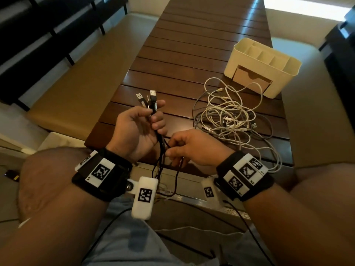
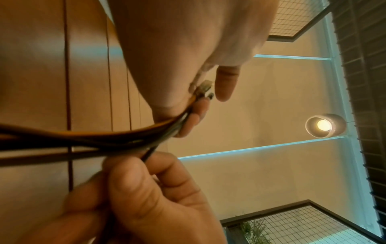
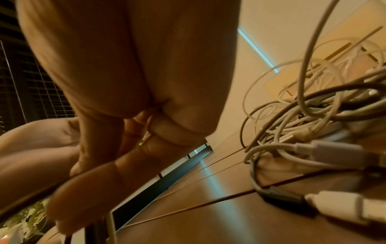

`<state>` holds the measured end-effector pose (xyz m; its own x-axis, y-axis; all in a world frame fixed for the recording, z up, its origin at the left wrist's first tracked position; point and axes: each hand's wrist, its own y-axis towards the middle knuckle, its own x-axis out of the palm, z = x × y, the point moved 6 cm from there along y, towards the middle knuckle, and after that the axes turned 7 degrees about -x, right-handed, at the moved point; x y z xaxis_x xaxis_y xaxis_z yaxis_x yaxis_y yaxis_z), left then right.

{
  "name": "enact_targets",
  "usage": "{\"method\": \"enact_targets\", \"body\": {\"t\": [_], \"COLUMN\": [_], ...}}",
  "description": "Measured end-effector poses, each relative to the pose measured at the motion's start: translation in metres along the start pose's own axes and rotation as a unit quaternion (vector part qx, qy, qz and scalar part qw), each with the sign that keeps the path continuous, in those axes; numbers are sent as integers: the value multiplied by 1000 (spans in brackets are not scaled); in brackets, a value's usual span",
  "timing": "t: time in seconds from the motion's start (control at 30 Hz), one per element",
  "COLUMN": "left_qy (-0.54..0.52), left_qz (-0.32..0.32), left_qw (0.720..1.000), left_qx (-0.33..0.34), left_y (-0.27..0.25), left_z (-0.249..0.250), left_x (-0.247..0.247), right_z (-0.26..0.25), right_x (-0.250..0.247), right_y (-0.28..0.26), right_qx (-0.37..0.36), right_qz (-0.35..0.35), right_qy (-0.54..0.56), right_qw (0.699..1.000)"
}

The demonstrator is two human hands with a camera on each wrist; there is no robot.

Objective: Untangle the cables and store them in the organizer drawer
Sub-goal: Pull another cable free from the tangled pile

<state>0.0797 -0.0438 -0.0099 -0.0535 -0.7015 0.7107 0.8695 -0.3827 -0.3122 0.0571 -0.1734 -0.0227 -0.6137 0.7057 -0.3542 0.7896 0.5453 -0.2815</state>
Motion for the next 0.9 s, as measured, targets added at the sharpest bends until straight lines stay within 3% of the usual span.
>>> {"method": "enact_targets", "body": {"t": [0.3,0.5,0.6,0.9], "left_qy": [59,167,214,313], "left_qz": [-21,-52,-50,-74], "left_qw": [998,984,974,946], "left_qx": [3,-32,-45,-36], "left_y": [13,16,17,13], "left_z": [-17,-46,-55,-70], "left_x": [-20,-20,-20,-11], "right_z": [9,-9,-10,-13], "right_x": [-28,-60,-48,-22], "right_y": [-1,-4,0,6], "right_qx": [24,-81,-99,-142], "right_qz": [4,206,180,121], "right_qy": [-123,-19,-12,-132], "right_qw": [992,975,979,973]}}
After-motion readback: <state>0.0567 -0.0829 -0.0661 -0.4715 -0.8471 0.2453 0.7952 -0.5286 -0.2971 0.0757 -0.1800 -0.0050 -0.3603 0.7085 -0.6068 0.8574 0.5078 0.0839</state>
